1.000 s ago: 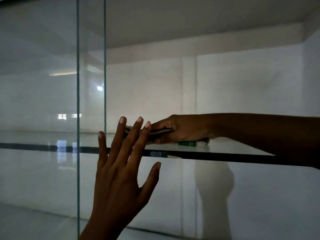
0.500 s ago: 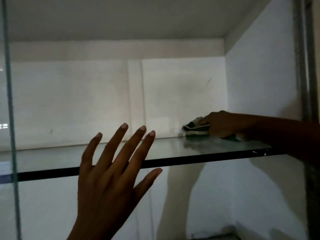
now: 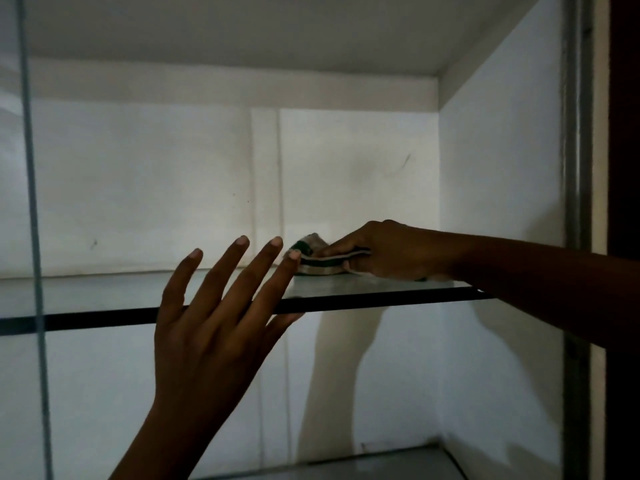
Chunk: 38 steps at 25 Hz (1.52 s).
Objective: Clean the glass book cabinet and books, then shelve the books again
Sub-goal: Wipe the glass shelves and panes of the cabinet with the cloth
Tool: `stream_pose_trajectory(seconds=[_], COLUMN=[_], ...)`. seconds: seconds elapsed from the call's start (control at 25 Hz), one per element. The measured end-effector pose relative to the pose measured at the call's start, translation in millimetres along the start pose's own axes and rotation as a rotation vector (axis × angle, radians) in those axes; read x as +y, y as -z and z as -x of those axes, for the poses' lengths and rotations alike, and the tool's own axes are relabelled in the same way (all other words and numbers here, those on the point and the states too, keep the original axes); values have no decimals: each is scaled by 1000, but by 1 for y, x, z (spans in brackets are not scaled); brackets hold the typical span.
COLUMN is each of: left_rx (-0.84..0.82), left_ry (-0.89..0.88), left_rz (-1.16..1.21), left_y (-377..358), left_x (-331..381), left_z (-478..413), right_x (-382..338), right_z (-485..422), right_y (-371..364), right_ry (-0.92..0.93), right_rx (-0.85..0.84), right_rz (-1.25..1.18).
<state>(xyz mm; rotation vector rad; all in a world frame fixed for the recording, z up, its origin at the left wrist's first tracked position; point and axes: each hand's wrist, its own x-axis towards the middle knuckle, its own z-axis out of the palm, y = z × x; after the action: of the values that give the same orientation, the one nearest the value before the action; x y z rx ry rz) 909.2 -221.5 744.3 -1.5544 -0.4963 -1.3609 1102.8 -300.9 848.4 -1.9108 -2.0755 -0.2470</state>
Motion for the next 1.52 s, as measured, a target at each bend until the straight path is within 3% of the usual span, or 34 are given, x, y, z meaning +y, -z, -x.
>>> stream_pose_trajectory(seconds=[0.24, 0.4, 0.48, 0.56, 0.64, 0.72, 0.88, 1.0, 1.12, 1.36, 1.52], left_rx=[-61, -15, 0, 13, 33, 59, 99, 103, 94, -98, -282], left_ry=[149, 130, 111, 103, 110, 122, 139, 136, 160, 378, 438], left_rz=[73, 151, 171, 162, 148, 151, 150, 110, 141, 314, 253], left_y=[6, 3, 1, 0, -1, -3, -4, -4, -1, 42, 79], left_x=[0, -8, -9, -9, -10, -8, -3, -3, -4, 8, 19], left_z=[5, 8, 8, 9, 10, 11, 11, 13, 13, 58, 126], right_x=[-20, -19, -8, 4, 14, 15, -3, -37, -66, -74, -59], right_z=[41, 74, 81, 83, 80, 78, 82, 72, 54, 68, 81], right_y=[8, 26, 32, 27, 12, -5, -33, -61, -87, -110, -169], right_ry=[200, 215, 130, 3, -153, -220, -24, 127, 204, 522, 481], right_rx=[36, 47, 176, 291, 302, 377, 829, 949, 1037, 981, 809], right_rz=[-190, -238, -237, -45, 213, 302, 84, -72, -45, -202, -442])
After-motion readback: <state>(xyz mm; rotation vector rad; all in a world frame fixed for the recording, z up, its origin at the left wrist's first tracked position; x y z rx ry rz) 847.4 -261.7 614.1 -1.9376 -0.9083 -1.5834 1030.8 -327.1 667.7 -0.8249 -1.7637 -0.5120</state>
